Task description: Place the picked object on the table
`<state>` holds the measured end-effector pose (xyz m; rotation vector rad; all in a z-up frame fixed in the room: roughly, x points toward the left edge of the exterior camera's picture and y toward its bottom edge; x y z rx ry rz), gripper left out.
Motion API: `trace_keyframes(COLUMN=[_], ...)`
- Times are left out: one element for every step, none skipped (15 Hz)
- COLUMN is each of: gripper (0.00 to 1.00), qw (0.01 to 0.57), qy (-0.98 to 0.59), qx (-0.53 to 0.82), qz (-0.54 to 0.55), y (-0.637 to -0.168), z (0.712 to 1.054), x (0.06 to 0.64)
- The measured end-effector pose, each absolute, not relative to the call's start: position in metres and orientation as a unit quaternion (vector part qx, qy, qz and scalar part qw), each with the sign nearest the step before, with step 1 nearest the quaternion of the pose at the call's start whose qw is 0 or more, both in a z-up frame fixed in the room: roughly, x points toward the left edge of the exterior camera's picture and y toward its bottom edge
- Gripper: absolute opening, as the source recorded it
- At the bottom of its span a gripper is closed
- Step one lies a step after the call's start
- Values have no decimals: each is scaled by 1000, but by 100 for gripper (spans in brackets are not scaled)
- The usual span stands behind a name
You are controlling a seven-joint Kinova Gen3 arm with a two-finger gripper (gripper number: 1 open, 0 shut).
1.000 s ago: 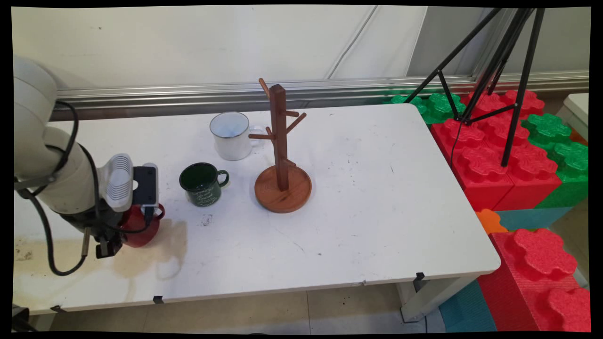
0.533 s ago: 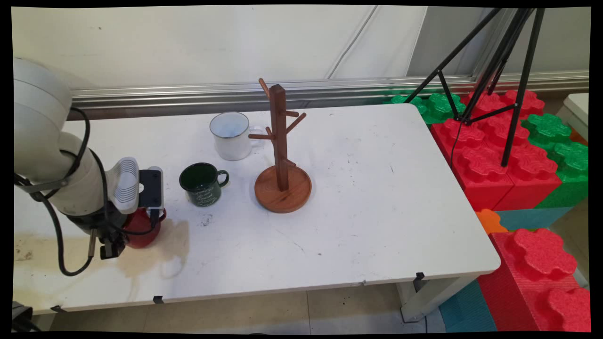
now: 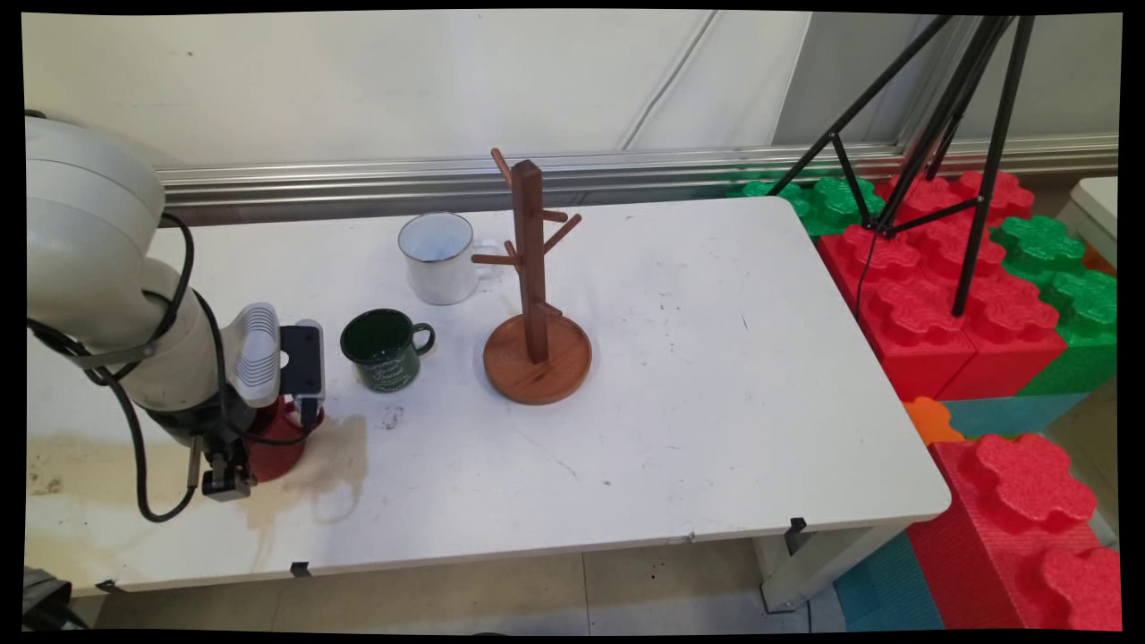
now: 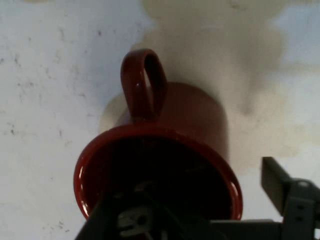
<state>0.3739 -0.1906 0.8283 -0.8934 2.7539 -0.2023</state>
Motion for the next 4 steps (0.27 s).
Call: trace_keyframes(gripper=[100,100,100,100], qw=[117,116,115,113], qy=[942,942,943,943], qx=[-305,-305,-305,-305], qz=[-70,-71,-72,-73], y=[-193,-193,-194,-195], z=[827,827,827,826], x=[373,373,373,373])
